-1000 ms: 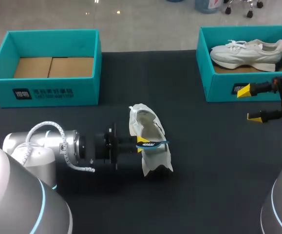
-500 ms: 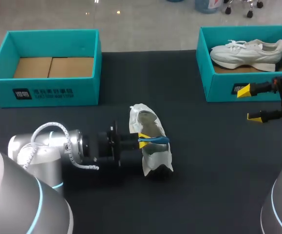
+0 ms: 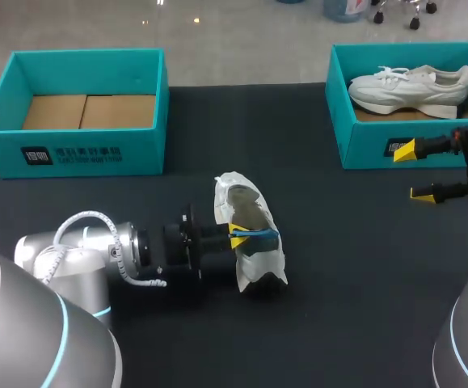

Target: Take the shoe out of the shoebox, open the shoe tongue, remove and reinsert the insole, then place the shoe into the shoebox

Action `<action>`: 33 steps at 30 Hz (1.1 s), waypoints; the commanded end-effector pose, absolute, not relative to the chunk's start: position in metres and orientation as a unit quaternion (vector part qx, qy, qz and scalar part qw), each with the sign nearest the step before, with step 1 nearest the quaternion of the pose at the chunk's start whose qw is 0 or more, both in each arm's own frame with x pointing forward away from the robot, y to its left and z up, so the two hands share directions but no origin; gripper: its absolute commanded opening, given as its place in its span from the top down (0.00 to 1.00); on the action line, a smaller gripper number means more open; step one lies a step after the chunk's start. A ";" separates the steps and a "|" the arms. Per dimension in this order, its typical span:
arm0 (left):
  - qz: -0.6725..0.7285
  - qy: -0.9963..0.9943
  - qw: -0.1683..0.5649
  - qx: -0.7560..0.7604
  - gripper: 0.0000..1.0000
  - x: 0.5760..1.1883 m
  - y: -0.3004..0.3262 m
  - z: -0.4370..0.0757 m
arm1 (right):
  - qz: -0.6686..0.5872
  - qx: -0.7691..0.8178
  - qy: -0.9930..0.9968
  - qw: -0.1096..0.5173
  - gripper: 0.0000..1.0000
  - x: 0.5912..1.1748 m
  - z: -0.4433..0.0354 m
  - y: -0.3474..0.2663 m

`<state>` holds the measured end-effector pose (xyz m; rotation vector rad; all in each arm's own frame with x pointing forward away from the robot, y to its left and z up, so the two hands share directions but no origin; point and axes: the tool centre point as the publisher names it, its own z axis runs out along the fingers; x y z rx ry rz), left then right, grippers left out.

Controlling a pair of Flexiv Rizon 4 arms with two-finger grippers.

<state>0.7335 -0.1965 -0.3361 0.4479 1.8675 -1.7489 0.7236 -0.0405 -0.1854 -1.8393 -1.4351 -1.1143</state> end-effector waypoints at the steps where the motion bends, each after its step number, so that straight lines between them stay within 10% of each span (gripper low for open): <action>1: -0.648 0.692 0.271 0.163 1.00 0.730 -0.197 -0.334 | -0.413 -0.685 -0.534 0.274 0.00 0.723 -0.185 -0.040; 3: -0.649 0.691 0.271 0.165 0.69 0.727 -0.197 -0.330 | -0.413 -0.685 -0.534 0.274 0.00 0.723 -0.185 -0.040; 8: -0.652 0.689 0.269 0.170 0.62 0.719 -0.194 -0.321 | -0.413 -0.685 -0.534 0.274 0.00 0.723 -0.185 -0.040; 14: -0.656 0.682 0.266 0.182 0.67 0.707 -0.194 -0.311 | -0.413 -0.685 -0.534 0.274 0.00 0.723 -0.185 -0.040; 19: -0.654 0.686 0.258 0.189 1.00 0.704 -0.196 -0.314 | -0.413 -0.685 -0.534 0.274 0.00 0.723 -0.185 -0.040; 33: -0.633 0.702 0.277 0.171 1.00 0.730 -0.195 -0.334 | -0.413 -0.685 -0.534 0.274 0.00 0.723 -0.185 -0.040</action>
